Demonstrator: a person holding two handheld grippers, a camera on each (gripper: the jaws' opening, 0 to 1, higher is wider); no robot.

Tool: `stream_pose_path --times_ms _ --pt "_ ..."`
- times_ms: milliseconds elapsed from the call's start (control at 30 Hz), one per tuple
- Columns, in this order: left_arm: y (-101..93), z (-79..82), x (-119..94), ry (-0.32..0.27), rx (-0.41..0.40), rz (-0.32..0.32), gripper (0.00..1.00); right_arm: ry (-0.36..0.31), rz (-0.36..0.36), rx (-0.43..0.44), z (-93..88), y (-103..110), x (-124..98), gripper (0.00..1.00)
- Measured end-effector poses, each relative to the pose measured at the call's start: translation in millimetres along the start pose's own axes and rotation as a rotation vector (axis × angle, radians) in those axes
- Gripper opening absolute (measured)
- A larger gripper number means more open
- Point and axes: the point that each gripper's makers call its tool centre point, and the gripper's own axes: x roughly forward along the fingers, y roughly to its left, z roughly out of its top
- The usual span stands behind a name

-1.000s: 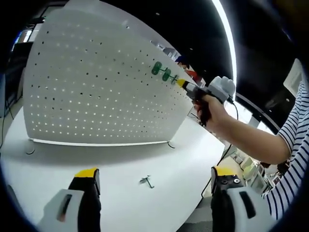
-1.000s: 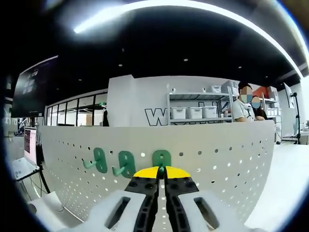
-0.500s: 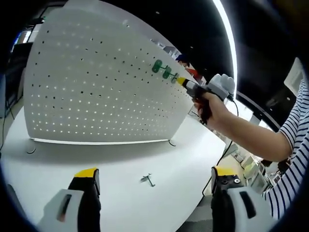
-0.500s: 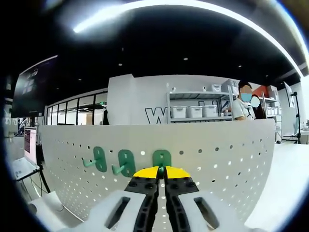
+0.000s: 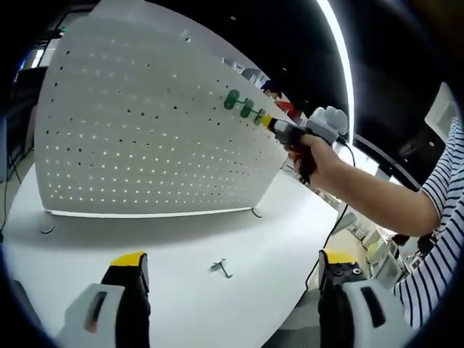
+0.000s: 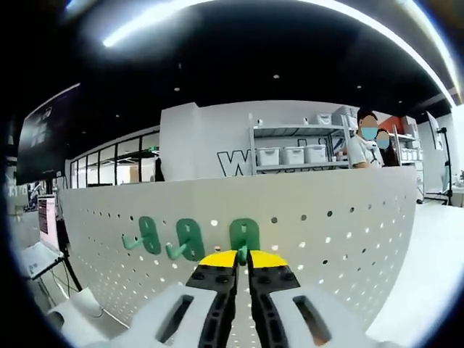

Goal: Insert the hook assembly into the mounting plate slot until the hook locks in place.

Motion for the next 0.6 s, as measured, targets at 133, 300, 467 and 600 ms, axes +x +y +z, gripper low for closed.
stream_pose_path --times_ms 133,300,467,600 --pt "-1.8 0.5 -1.3 -0.003 -0.005 -0.004 1.0 -0.011 -0.004 0.003 6.2 -0.3 -4.9 0.08" --pt "-2.8 1.1 -4.0 -0.009 -0.008 -0.006 1.0 -0.025 -0.004 0.002 18.8 -2.8 -10.6 0.11" --pt "-6.2 0.0 -5.4 -0.006 -0.006 -0.008 1.0 -0.052 -0.009 0.035 33.1 -9.4 -21.1 0.16" --pt "-11.2 -1.1 -4.8 -0.005 -0.011 -0.024 1.0 -0.053 0.011 0.078 34.8 -6.2 -31.2 0.2"
